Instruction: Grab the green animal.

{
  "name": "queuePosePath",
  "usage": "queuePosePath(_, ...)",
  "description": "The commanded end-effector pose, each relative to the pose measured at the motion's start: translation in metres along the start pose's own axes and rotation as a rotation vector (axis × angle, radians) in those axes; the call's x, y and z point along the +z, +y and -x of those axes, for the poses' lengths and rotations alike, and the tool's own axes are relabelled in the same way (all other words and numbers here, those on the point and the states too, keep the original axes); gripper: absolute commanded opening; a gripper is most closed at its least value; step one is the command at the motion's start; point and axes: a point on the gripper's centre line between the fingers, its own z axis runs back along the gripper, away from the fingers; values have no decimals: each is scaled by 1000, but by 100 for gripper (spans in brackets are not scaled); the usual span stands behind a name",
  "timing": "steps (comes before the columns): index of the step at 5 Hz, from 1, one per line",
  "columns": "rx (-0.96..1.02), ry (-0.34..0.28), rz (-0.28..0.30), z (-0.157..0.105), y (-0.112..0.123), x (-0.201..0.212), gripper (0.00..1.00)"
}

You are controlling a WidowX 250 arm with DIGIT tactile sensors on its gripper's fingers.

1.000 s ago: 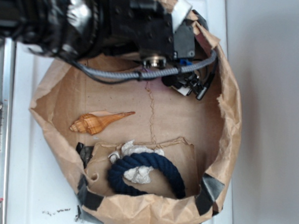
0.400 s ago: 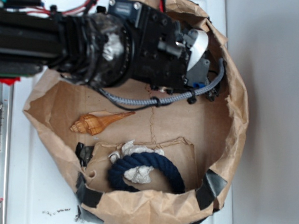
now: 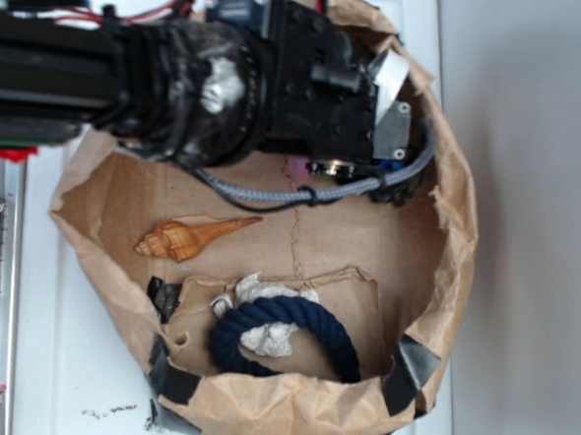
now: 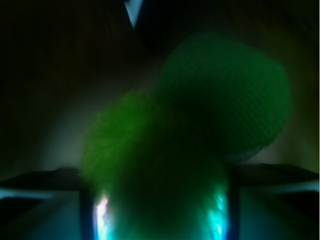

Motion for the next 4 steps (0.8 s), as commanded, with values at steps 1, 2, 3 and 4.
queuePosePath(1, -139, 59, 126, -18, 14, 111, 0)
queuePosePath(2, -195, 86, 183, -6, 10, 144, 0)
queuePosePath(3, -214, 95, 216, -5, 12, 170, 0)
queuePosePath(4, -235, 64, 278, -5, 19, 176, 0)
